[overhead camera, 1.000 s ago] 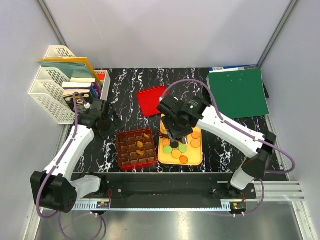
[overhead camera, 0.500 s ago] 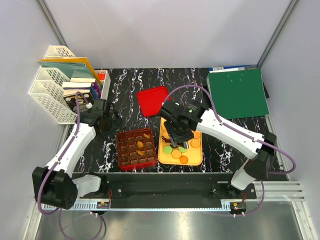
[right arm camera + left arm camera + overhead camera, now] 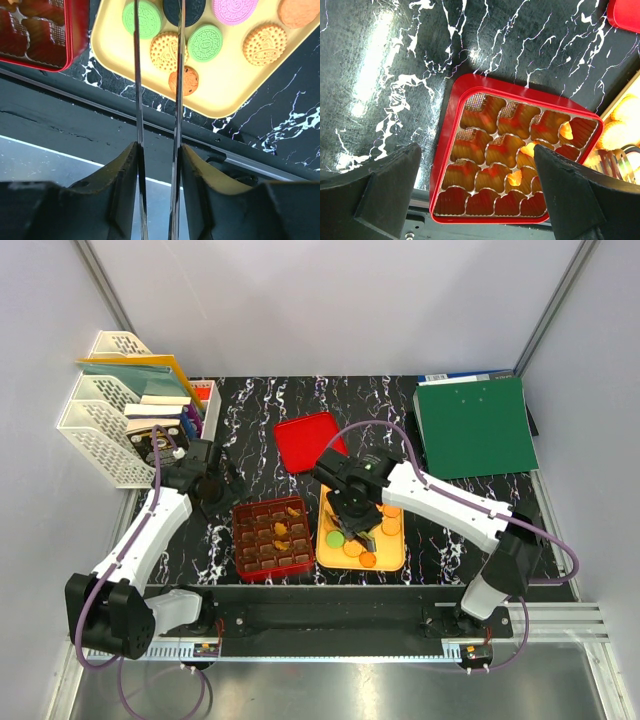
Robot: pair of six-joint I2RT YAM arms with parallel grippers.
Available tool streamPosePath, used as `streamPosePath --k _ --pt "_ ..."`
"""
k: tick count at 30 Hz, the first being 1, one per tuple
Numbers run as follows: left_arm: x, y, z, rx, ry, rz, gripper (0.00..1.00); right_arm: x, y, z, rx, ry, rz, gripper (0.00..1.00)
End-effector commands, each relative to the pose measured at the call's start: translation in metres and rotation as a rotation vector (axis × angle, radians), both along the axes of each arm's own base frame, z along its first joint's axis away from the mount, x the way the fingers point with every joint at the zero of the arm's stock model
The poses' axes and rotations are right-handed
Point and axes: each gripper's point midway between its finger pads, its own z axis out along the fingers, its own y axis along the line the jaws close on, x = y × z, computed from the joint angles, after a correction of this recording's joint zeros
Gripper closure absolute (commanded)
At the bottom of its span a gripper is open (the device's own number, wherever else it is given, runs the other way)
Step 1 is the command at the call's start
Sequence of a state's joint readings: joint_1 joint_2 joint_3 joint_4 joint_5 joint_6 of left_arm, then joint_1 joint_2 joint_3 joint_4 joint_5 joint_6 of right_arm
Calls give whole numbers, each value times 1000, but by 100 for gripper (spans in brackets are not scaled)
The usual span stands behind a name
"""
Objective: Pack the cookies
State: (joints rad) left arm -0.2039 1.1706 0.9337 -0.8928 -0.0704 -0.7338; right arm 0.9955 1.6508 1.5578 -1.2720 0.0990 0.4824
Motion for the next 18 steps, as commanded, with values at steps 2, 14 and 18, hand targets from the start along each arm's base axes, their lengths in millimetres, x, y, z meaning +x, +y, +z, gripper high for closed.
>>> streamPosePath --k 2,14,18 --pt "6 -4 7 -26 -34 -12 1 -1 8 -4 37 5 17 60" --pt "5 -4 6 -27 -33 -11 1 -1 6 -1 43 -3 -4 81" --pt "3 -4 5 -26 -31 -9 1 4 6 13 55 -37 -9 85"
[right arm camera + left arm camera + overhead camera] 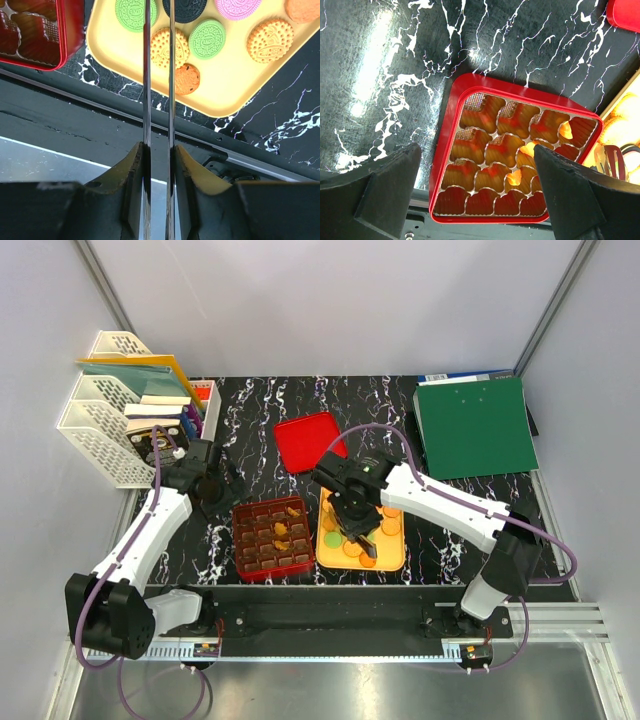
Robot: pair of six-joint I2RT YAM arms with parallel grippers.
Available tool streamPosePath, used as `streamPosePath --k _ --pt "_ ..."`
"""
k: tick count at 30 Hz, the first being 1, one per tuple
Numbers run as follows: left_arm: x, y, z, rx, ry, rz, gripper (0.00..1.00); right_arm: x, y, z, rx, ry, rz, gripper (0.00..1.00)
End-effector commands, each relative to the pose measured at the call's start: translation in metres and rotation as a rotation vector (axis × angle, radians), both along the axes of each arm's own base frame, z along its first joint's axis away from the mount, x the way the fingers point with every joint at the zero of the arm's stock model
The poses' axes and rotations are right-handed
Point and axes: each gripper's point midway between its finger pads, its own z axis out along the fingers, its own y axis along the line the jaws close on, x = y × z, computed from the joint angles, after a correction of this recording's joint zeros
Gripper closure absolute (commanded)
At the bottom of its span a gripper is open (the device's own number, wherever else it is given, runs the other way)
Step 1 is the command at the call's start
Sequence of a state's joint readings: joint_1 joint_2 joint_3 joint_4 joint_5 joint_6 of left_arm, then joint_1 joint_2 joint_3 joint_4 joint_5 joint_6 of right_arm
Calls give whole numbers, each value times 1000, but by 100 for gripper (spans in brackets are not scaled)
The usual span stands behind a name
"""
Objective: Pack the cookies
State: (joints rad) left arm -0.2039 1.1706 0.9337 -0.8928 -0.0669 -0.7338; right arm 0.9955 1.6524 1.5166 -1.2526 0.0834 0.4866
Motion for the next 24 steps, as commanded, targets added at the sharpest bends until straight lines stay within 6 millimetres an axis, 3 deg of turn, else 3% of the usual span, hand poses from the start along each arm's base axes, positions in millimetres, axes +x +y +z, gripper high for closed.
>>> streamPosePath --k 1,10,16,17,18,20,24 --pt "3 -3 6 -24 -35 -8 1 10 9 31 71 -72 -8 87" --pt "4 -4 7 -27 -39 -7 1 21 7 72 88 -151 -16 92" --pt "4 -4 8 -28 -44 -3 1 20 4 70 78 -149 -15 96" --pt "4 -3 7 -26 -43 -3 1 19 4 69 76 -144 -13 94" --pt "4 -3 7 -26 -41 -3 1 17 2 66 65 -138 -9 83" --pt "3 -3 7 -27 -41 -1 1 17 0 62 54 -131 -9 71" --pt "4 -3 7 -26 -43 2 1 10 -6 48 35 -102 1 60"
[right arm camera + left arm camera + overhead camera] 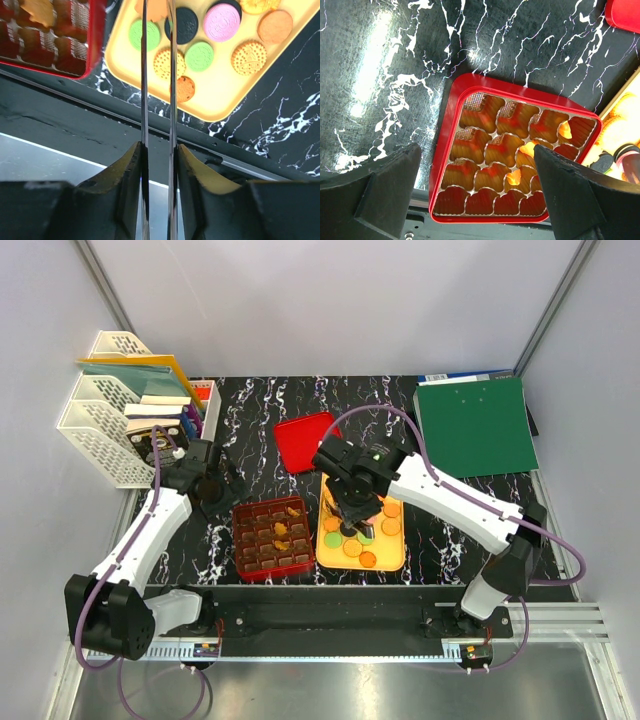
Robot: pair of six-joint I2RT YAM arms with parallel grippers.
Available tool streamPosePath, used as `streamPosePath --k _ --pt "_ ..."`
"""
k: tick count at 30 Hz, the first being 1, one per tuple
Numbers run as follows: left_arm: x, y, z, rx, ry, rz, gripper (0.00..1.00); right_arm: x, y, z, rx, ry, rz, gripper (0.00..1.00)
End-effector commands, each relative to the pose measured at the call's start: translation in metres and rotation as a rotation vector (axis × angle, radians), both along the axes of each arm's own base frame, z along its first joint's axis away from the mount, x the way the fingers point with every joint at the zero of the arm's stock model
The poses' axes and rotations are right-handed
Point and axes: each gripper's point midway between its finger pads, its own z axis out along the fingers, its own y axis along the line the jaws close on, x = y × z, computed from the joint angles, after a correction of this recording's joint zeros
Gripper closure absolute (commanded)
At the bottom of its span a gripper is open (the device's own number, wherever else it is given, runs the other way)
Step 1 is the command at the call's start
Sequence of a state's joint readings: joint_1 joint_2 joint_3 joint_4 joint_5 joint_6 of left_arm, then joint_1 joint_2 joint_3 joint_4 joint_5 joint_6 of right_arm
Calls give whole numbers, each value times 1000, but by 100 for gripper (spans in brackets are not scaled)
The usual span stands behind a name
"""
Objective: Pack the cookies
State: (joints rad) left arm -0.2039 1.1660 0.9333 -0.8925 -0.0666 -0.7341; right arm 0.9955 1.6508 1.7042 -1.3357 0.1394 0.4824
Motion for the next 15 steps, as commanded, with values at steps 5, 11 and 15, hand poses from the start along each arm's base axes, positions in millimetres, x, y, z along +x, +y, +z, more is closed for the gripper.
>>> streamPosePath --k 5,11,15 --pt "4 -3 5 -24 -34 4 1 -13 -13 -11 -25 37 18 55" --pt "3 -3 4 -24 -32 5 1 -13 -7 -15 -9 44 29 48" --pt "3 -3 5 -25 -34 7 1 -13 1 -18 12 60 42 47"
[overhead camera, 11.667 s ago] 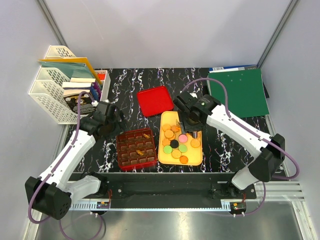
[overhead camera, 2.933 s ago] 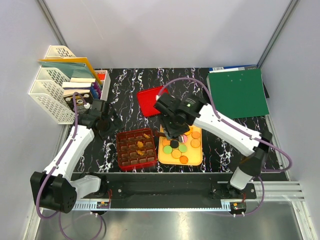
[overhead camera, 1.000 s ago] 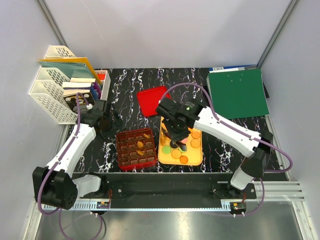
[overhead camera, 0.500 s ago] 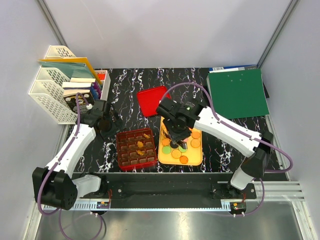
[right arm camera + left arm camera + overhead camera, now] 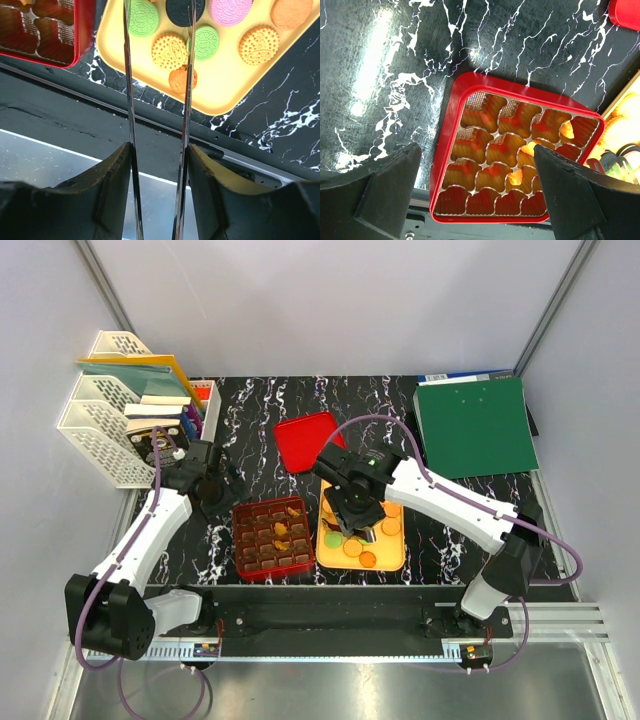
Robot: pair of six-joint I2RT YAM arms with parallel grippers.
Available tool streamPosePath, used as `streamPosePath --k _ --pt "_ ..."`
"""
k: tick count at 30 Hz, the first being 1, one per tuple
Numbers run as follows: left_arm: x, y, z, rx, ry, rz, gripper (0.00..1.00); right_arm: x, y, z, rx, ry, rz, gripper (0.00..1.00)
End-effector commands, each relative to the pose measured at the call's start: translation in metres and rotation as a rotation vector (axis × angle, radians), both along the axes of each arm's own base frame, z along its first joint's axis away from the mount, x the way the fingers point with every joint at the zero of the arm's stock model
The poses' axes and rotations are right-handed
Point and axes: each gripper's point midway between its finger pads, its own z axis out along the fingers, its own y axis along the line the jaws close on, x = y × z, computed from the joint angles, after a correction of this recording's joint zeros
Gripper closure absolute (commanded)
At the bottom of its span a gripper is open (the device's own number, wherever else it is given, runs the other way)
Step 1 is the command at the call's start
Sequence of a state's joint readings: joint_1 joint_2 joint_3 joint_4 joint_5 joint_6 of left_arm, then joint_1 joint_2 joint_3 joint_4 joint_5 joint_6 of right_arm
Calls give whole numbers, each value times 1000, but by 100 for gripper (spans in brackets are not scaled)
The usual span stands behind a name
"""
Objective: Pack the cookies
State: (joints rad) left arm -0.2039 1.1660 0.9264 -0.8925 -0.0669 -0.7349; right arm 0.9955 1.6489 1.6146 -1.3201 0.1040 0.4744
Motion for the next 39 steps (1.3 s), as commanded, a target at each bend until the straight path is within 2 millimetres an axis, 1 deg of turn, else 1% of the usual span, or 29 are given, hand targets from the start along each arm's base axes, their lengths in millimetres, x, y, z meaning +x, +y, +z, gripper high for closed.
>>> streamPosePath --k 1,6,11,13,14,15,19,22,25,32,39 --pt "5 -3 6 -26 -39 6 1 -1 10 3 52 2 27 47" --pt "4 -2 6 -22 -40 6 1 0 7 -8 25 3 25 48" --pt "6 -3 7 -23 -39 4 1 4 2 -1 32 -27 2 57" --pt "7 -3 6 -25 -34 3 1 1 -1 -1 25 -21 6 58" --pt "7 -4 7 -26 -36 2 1 0 -3 -3 19 -15 5 61" --pt "8 -4 7 -26 -36 0 1 -2 -6 -8 5 -5 2 61" --pt "8 -4 6 -26 -31 0 1 -6 -7 -16 1 12 -2 59" --pt "8 -5 6 -29 -32 -1 1 -2 -2 -13 13 0 -4 52" --pt "7 -5 7 -30 -35 -4 1 1 3 -11 21 -1 1 49" --pt "4 -3 7 -26 -34 -1 1 0 10 -10 39 15 23 48" --pt "4 -3 5 -26 -26 1 1 -6 15 -10 54 30 46 49"
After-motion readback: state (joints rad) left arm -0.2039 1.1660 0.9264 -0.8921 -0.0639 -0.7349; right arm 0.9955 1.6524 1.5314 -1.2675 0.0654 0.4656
